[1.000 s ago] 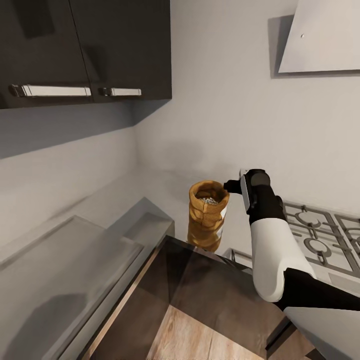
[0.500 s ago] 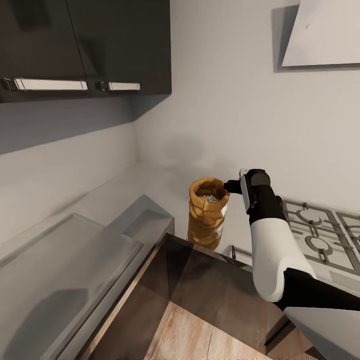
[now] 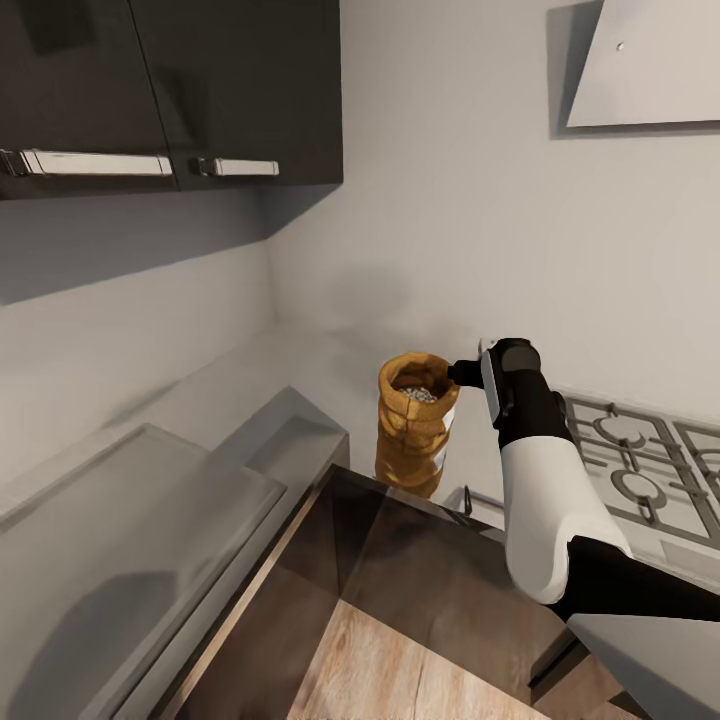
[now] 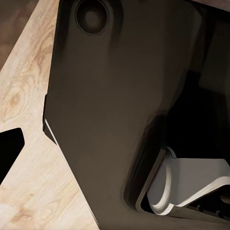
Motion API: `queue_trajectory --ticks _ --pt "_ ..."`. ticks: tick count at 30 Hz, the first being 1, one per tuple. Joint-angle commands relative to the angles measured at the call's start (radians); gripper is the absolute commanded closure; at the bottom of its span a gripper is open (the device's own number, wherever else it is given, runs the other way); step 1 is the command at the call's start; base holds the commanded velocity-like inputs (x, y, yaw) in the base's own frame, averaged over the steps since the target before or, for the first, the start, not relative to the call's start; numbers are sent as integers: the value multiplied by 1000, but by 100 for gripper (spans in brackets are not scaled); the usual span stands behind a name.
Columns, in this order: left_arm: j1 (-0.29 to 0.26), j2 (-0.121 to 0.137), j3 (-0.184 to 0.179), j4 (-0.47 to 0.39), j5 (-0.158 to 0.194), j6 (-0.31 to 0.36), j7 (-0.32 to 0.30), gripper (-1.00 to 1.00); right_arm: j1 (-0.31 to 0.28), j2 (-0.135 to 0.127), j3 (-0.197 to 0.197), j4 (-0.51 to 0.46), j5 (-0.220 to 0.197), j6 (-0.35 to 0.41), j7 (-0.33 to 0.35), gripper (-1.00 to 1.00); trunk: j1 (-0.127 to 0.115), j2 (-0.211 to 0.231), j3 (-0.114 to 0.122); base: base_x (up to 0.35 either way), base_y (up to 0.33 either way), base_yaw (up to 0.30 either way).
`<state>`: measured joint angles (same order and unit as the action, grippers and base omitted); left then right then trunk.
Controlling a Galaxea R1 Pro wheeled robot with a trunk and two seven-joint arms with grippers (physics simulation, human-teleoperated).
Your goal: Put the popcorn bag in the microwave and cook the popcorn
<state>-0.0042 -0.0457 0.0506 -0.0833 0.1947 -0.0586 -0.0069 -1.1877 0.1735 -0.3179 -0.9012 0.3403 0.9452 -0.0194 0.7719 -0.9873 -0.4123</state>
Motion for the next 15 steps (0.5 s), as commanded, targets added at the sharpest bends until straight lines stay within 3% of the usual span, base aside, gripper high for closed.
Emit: queue_trajectory --ticks 1,7,15 --pt "0 0 5 0 3 -3 -1 -100 -1 1 -3 -1 -1 3 -2 -100 0 -1 -1 0 0 0" --pt "0 0 5 0 3 -3 -1 -100 -1 1 -3 -1 0 69 -2 -100 0 -1 -1 0 0 7" --pt "0 0 5 0 3 -3 -1 -100 -1 1 -3 -1 3 79 -2 -100 0 -1 -1 0 0 144"
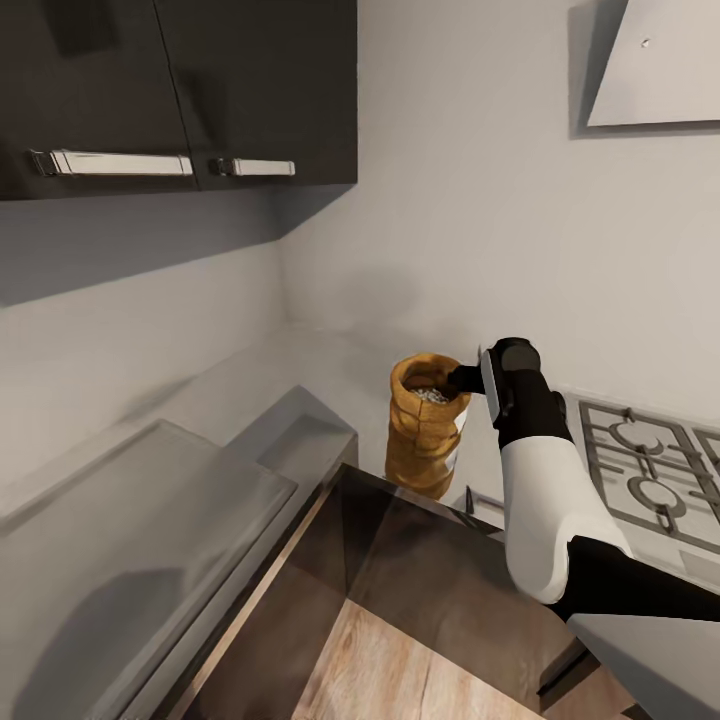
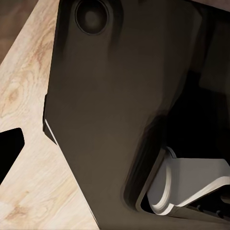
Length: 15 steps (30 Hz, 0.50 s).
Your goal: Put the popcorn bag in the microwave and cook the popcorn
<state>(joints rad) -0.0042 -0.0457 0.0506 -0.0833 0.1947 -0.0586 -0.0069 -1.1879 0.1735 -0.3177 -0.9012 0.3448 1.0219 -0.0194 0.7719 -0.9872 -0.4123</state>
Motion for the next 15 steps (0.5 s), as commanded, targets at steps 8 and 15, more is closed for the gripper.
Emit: queue_trajectory --ticks 8,15 --pt "0 0 5 0 3 -3 -1 -100 0 1 -1 9 4 -9 -10 -100 0 -1 -1 0 0 6" --pt "0 0 5 0 3 -3 -1 -100 -1 1 0 43 0 -70 -133 -100 0 -1 -1 0 0 0"
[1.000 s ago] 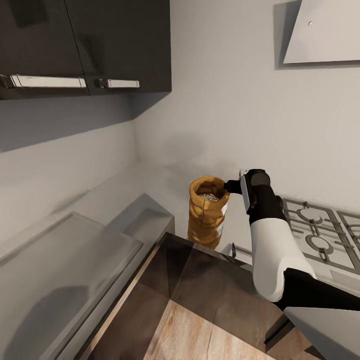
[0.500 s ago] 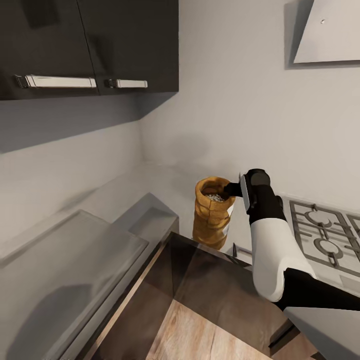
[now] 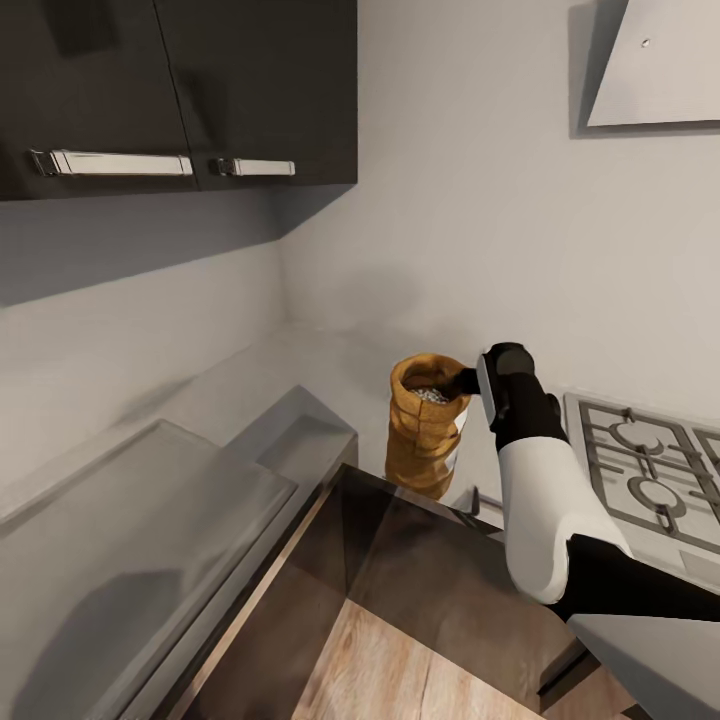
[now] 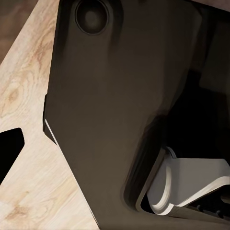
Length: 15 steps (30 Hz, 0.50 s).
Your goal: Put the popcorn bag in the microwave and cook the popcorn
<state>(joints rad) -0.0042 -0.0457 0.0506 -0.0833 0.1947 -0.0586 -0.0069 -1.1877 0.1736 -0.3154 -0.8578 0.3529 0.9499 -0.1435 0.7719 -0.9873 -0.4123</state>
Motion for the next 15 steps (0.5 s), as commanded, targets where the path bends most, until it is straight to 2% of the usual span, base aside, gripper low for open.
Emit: queue_trajectory --ticks 1,10,15 --pt "0 0 5 0 3 -3 -1 -100 -1 1 -2 1 -10 -1 -14 -100 0 -1 -1 0 0 0" --pt "0 0 5 0 3 -3 -1 -100 -1 1 2 67 -14 -11 -15 -100 0 -1 -1 0 0 0" --pt "0 0 5 0 3 -3 -1 -100 -1 1 2 123 -15 -77 -15 -100 0 -1 -1 0 0 0"
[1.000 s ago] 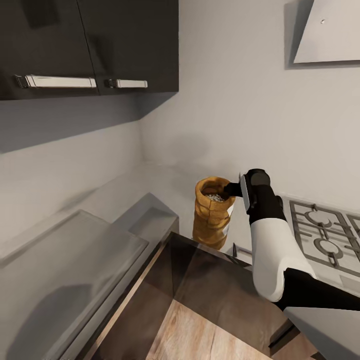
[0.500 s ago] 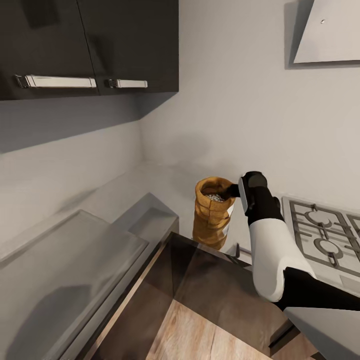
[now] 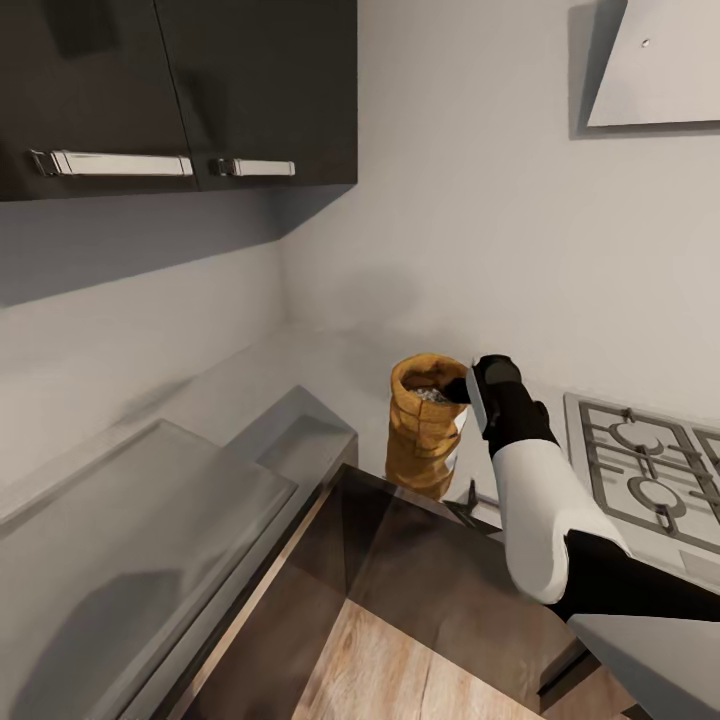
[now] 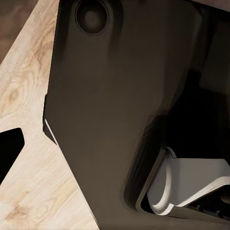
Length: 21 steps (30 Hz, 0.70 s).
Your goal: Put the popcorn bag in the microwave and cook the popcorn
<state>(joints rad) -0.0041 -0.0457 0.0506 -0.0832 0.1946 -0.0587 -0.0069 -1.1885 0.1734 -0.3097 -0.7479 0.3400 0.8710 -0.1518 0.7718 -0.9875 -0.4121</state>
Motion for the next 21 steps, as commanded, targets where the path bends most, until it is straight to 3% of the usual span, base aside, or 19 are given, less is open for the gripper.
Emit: queue_trajectory --ticks 1,16,17,21 --pt "0 0 5 0 3 -3 -1 -100 0 1 -3 18 -2 -4 -6 -100 0 0 -1 0 0 0" --pt "0 0 5 0 3 -3 -1 -100 0 1 -5 25 -11 2 -8 -100 0 0 -1 0 0 0" --pt "0 0 5 0 3 -3 -1 -100 0 1 -5 25 -11 4 -8 100 0 0 -1 0 0 0" --pt "0 0 5 0 3 -3 -1 -100 0 1 -7 62 -12 9 -8 100 0 0 -1 0 0 0"
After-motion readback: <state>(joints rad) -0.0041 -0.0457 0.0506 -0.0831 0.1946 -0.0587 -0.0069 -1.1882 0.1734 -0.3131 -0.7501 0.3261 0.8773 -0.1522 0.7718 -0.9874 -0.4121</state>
